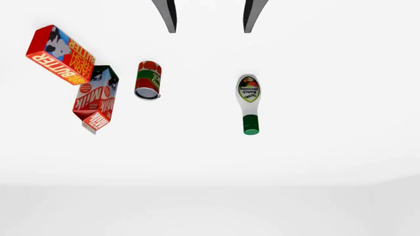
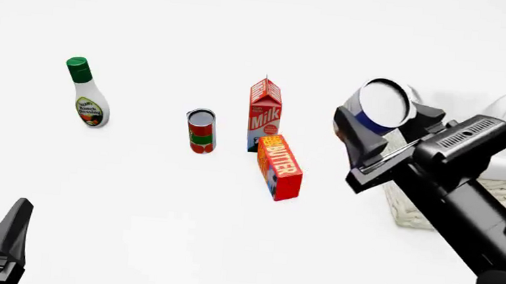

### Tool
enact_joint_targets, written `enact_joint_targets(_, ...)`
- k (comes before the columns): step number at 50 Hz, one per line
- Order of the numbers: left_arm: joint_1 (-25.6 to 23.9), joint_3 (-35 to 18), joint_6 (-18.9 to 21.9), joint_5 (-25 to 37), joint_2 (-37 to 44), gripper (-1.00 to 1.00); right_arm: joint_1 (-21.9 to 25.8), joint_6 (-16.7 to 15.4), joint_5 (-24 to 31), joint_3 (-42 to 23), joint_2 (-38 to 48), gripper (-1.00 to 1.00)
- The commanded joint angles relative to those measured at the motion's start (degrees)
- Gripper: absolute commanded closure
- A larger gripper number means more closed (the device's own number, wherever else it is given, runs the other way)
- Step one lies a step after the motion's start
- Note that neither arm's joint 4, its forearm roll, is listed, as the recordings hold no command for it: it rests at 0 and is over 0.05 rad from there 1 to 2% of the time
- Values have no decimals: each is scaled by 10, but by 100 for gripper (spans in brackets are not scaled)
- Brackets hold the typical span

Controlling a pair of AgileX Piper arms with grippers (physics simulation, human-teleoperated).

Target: Pick the alphabet soup and place it in the basket.

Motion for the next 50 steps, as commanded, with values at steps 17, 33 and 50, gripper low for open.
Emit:
enact_joint_targets(17,0,0,0,0,0,-100,-111,-31,95,-37,-102,100)
enact_joint_targets(33,0,0,0,0,0,-100,-178,-32,120,-38,-115,100)
enact_joint_targets(50,0,0,0,0,0,-100,-244,-26,144,-49,-109,100)
